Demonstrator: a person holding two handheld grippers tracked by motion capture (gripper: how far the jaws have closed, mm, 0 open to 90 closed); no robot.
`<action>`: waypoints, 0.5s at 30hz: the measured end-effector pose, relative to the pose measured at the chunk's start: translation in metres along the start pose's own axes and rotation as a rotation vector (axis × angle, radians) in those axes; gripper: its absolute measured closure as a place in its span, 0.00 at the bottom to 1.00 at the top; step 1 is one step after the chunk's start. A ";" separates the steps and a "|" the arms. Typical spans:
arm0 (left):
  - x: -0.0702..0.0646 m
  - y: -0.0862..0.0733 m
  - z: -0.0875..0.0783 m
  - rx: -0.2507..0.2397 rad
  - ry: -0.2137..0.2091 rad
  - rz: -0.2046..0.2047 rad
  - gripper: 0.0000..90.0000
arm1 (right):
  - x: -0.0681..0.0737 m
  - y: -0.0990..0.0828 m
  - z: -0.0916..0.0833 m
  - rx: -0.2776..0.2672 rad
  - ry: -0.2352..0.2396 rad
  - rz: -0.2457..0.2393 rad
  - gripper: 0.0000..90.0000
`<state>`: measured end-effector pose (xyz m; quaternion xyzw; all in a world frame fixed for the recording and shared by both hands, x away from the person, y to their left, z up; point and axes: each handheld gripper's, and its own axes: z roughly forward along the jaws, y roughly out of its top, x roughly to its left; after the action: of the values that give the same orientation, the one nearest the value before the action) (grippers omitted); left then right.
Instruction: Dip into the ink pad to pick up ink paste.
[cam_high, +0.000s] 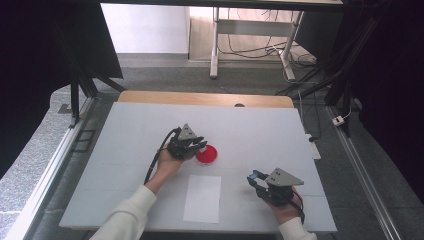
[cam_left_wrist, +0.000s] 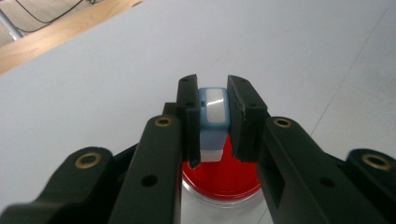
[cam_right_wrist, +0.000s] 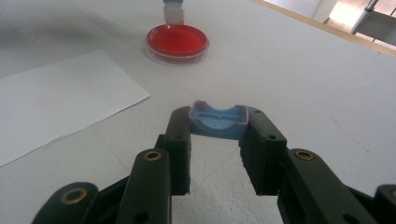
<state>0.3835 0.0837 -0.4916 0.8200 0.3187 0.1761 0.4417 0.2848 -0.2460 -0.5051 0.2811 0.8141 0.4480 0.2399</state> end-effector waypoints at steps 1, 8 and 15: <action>0.000 0.001 -0.002 -0.004 -0.003 0.002 0.84 | 0.000 0.000 0.000 -0.001 0.001 0.000 0.71; 0.002 0.006 -0.014 -0.029 -0.022 -0.007 0.84 | 0.000 0.000 0.000 0.000 -0.002 0.000 0.71; 0.007 0.007 -0.021 -0.032 -0.045 -0.020 0.84 | 0.000 0.000 -0.001 -0.002 0.000 -0.001 0.71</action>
<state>0.3787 0.0984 -0.4743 0.8133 0.3140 0.1580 0.4636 0.2848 -0.2467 -0.5047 0.2805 0.8138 0.4484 0.2406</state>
